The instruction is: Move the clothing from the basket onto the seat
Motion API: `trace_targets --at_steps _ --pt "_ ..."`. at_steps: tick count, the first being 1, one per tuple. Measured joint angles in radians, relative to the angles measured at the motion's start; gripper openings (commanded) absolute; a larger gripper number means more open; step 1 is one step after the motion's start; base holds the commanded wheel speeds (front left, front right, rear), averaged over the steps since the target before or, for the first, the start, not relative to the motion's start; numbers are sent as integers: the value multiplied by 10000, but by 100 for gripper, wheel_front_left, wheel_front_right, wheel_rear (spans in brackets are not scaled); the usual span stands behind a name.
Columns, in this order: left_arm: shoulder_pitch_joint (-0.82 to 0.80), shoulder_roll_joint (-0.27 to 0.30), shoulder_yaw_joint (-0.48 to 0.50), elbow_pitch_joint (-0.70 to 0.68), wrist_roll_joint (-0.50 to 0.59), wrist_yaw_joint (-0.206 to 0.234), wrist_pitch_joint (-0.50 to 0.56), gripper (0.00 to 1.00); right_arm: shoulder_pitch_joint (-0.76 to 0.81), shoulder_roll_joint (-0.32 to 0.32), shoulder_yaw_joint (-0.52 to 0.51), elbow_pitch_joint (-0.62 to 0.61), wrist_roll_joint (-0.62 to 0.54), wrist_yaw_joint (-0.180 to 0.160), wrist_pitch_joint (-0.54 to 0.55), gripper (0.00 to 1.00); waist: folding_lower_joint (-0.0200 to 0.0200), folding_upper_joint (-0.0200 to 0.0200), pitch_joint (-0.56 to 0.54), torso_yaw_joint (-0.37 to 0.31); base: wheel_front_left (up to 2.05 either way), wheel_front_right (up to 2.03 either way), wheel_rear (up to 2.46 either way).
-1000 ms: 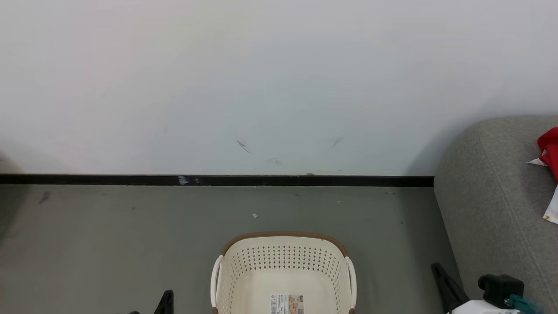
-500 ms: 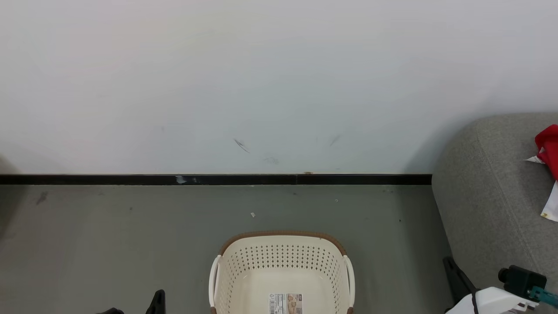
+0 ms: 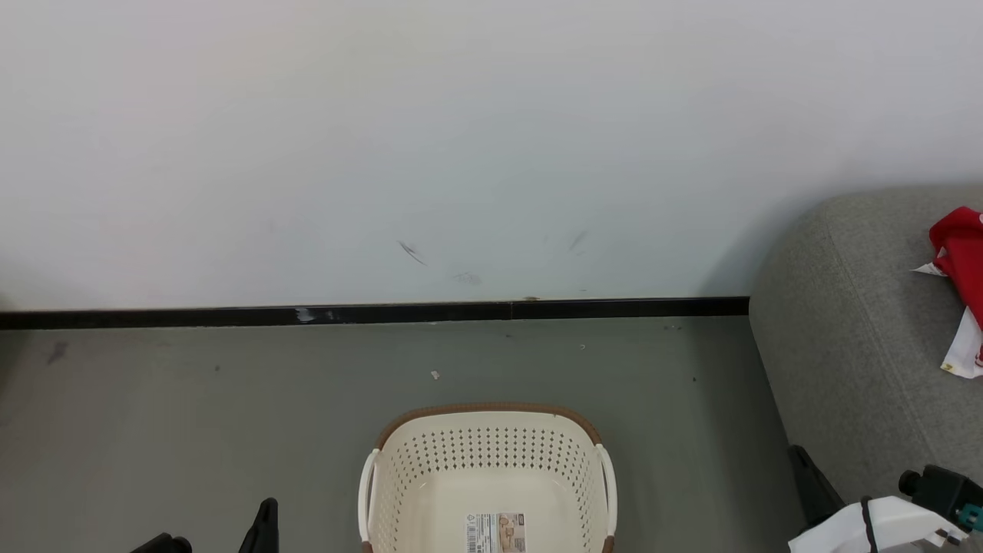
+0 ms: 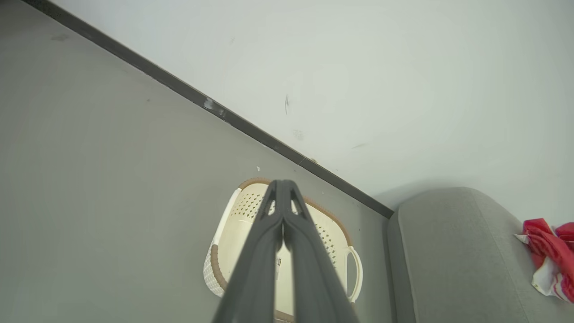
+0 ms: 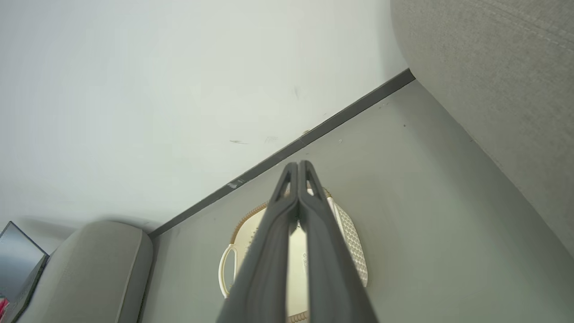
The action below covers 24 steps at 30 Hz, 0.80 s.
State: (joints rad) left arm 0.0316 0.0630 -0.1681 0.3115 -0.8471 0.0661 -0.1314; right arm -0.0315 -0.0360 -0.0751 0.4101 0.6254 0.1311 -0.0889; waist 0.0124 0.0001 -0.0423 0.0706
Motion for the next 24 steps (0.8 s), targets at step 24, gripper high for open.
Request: trace_targets --at_steps 24 --pt "-247 -82 905 -142 -2815 -704 880 0 -94 0 -282 -464 3601 -2 819 0 -37 0 90 -289 0 0 0"
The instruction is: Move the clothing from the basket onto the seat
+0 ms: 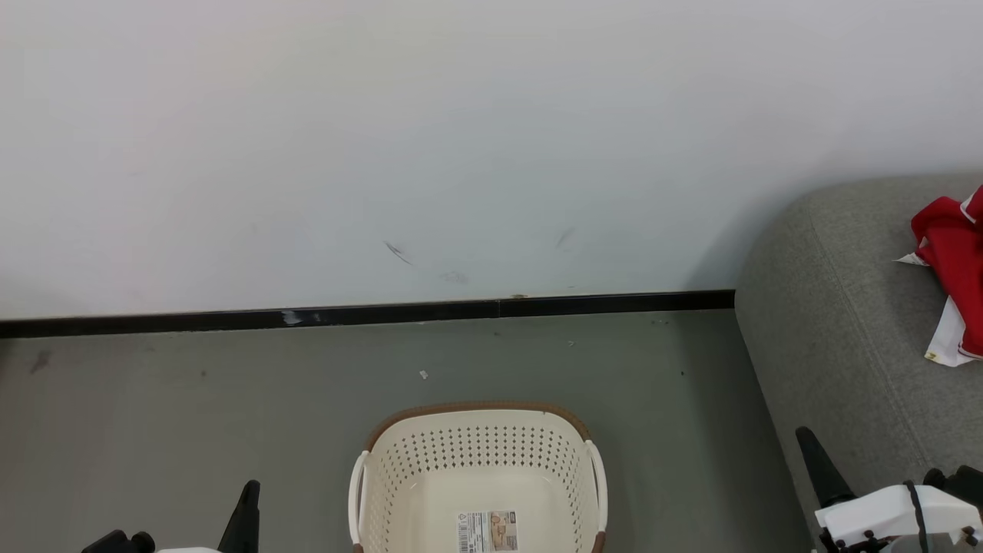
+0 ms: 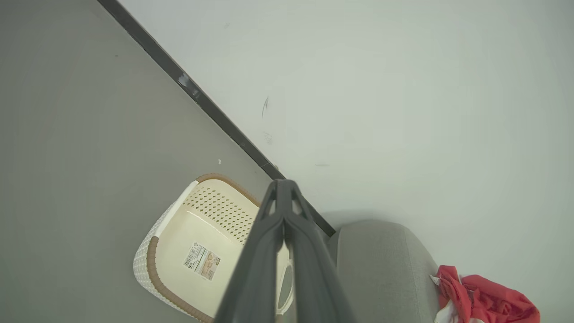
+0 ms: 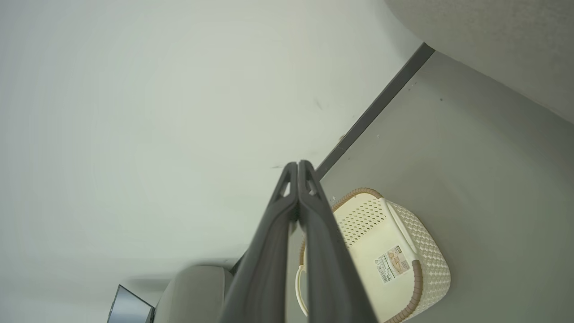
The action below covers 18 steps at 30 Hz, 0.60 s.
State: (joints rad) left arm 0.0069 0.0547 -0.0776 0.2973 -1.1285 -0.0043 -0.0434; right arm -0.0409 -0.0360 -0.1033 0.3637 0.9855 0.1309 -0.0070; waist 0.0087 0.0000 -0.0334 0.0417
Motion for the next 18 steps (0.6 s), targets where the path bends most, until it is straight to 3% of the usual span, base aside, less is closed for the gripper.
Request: trace_targets --at_steps 9,18 --pt "-149 -40 328 -8 -980 -205 347 0 -58 0 -84 -151 1283 0 198 0 -60 0 121 -89 0 0 0" --pt "-238 -100 654 -38 -2023 -510 625 0 -103 0 -165 -334 2566 0 533 0 -75 0 212 -179 0 0 0"
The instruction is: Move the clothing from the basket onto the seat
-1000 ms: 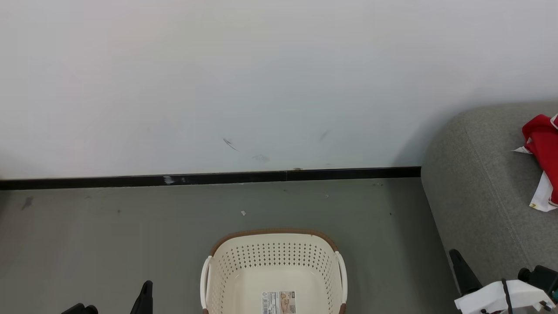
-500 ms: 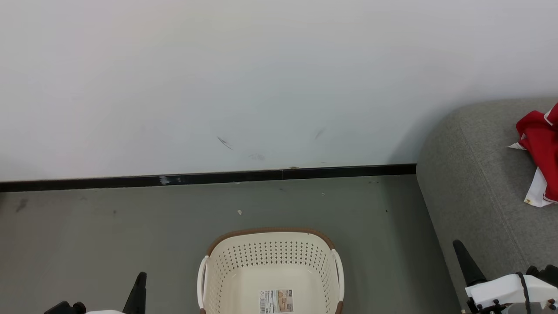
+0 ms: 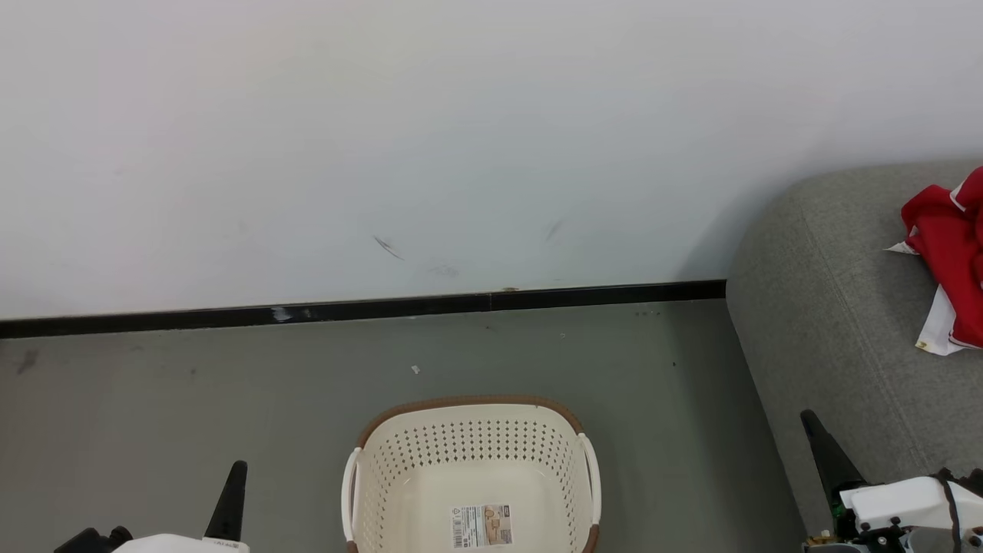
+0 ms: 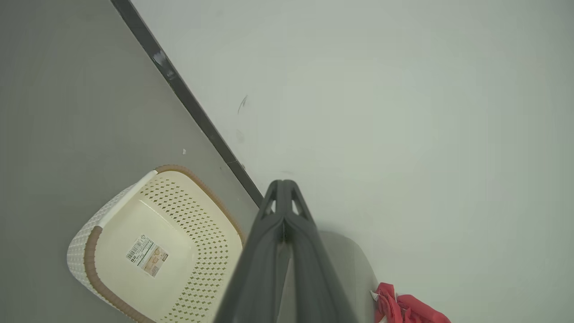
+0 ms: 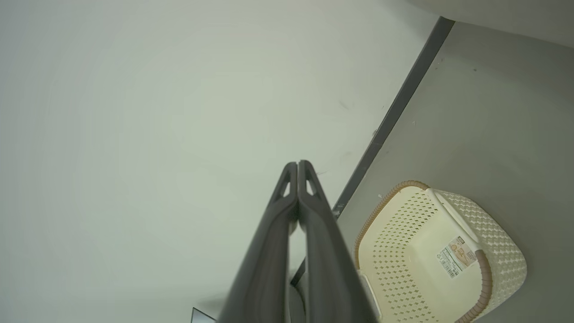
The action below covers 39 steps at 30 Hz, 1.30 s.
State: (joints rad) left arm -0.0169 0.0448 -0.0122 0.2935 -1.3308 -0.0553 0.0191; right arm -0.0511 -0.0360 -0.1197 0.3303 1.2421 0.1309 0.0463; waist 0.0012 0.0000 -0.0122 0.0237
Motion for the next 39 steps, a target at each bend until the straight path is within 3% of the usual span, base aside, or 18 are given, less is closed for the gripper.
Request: trace_targets --at_steps 24,39 --pt "-429 -104 871 -84 -2644 -633 857 0 -188 -4 -284 -407 3457 -2 738 0 -5 0 141 -238 0 0 0" --pt "-431 -117 913 -88 -2696 -633 857 0 -189 -4 -276 -458 3505 -2 738 0 -6 0 143 -238 0 0 0"
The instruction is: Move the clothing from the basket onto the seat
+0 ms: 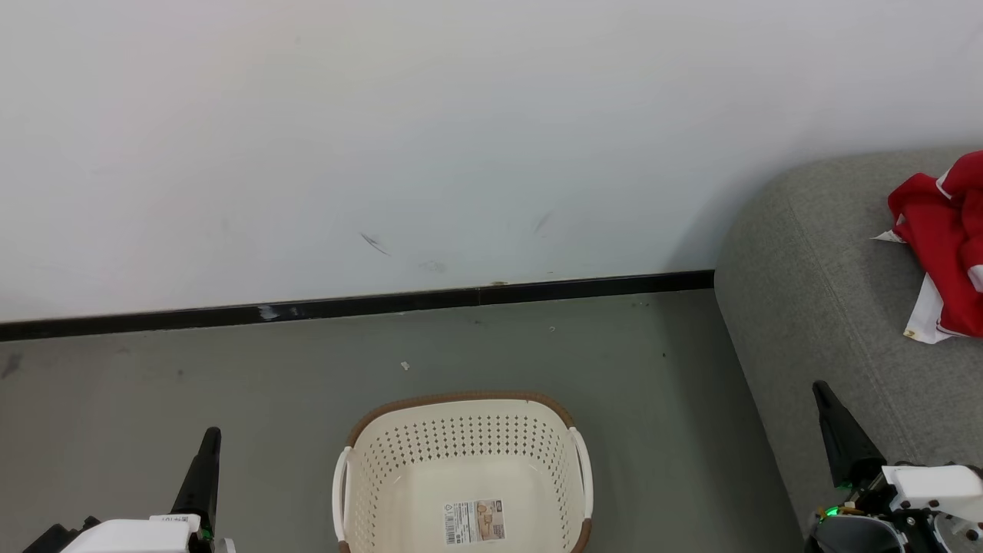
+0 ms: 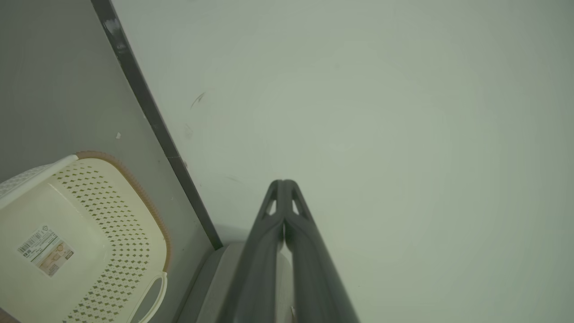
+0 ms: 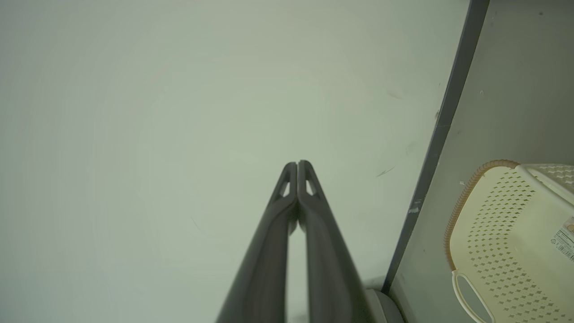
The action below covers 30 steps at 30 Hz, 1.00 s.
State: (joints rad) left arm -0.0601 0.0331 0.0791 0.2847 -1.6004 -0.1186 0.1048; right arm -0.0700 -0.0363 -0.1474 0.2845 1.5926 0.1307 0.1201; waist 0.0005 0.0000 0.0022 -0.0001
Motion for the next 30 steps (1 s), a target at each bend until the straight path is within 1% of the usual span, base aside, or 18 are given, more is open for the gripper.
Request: trace_targets --at_steps 30 --pt "-2 0 6 -4 -2 0 8 0 0 0 46 -65 2 0 -2 0 -2 0 3 1 0 0 0"
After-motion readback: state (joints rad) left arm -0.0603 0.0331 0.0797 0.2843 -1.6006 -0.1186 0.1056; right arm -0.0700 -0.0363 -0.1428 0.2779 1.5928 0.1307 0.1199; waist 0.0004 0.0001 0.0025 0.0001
